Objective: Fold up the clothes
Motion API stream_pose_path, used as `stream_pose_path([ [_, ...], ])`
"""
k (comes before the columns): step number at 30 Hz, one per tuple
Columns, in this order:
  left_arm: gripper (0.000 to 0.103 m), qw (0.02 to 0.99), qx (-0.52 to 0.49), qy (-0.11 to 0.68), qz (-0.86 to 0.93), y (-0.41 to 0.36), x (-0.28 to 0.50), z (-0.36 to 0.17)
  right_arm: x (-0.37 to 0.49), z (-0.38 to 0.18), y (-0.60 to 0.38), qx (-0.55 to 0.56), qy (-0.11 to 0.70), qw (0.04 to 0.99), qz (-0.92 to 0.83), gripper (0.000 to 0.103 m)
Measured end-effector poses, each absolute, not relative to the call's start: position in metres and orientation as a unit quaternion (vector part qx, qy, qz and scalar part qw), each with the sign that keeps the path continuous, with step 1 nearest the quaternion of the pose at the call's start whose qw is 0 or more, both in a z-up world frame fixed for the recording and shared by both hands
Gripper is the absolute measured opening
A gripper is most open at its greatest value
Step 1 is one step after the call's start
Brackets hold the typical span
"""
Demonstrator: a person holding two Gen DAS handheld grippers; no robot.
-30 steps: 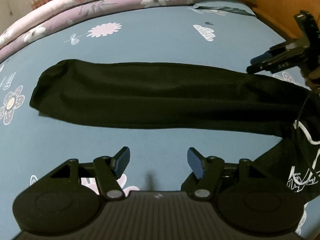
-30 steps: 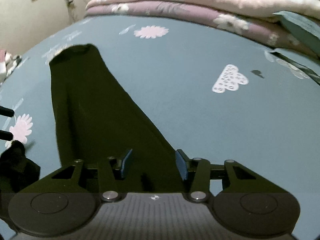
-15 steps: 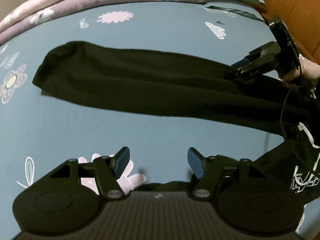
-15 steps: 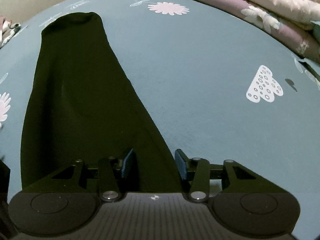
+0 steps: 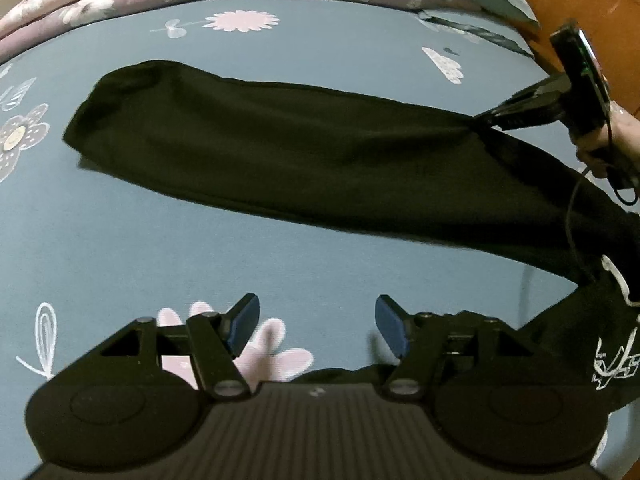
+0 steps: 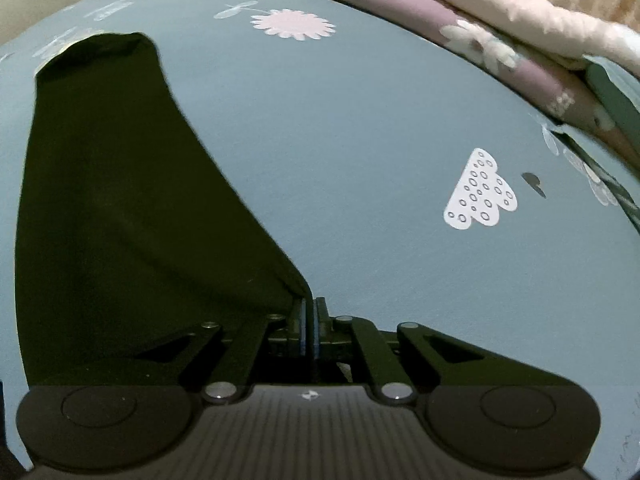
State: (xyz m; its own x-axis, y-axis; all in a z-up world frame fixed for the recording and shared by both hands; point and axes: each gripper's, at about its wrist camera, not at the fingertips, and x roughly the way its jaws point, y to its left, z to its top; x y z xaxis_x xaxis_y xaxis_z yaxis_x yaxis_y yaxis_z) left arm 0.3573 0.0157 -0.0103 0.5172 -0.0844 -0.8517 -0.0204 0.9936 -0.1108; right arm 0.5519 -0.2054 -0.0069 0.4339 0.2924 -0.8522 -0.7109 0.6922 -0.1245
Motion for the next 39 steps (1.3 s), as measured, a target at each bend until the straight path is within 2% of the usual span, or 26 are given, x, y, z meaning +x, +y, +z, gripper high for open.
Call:
stream_pose_path([
  [8,0.065,0.875,-0.066,0.479,-0.007,0.035,0.347,-0.007,0.577,-0.020,-0.197,-0.241,0.452,0.818,0.260,0.003],
  [11,0.065,0.878,-0.070,0.474,-0.004,0.039,0.343,-0.005,0.584,-0.014,-0.195,-0.243,0.438,0.832,0.239,0.000],
  [16,0.065,0.878,-0.077,0.472,-0.002,0.044,0.341,-0.006,0.598,0.000,-0.204,-0.197,0.459,0.832,0.241,0.001],
  [18,0.065,0.877,-0.078,0.473,-0.004,0.045,0.340,-0.007,0.598,0.004,-0.208,-0.182,0.470,0.826,0.252,0.014],
  [22,0.065,0.874,-0.074,0.480,-0.011,0.043,0.341,-0.011,0.582,0.019,-0.238,-0.194,0.478,0.809,0.282,0.027],
  [26,0.065,0.872,-0.071,0.484,-0.023,0.038,0.342,-0.014,0.563,0.036,-0.294,-0.192,0.487,0.804,0.281,0.050],
  [29,0.065,0.871,-0.066,0.486,-0.030,0.031,0.343,-0.017,0.549,0.037,-0.339,-0.194,0.498,0.804,0.261,0.055],
  [39,0.065,0.862,-0.034,0.504,-0.046,0.002,0.350,-0.017,0.527,-0.008,-0.427,-0.175,0.532,0.803,0.204,0.057],
])
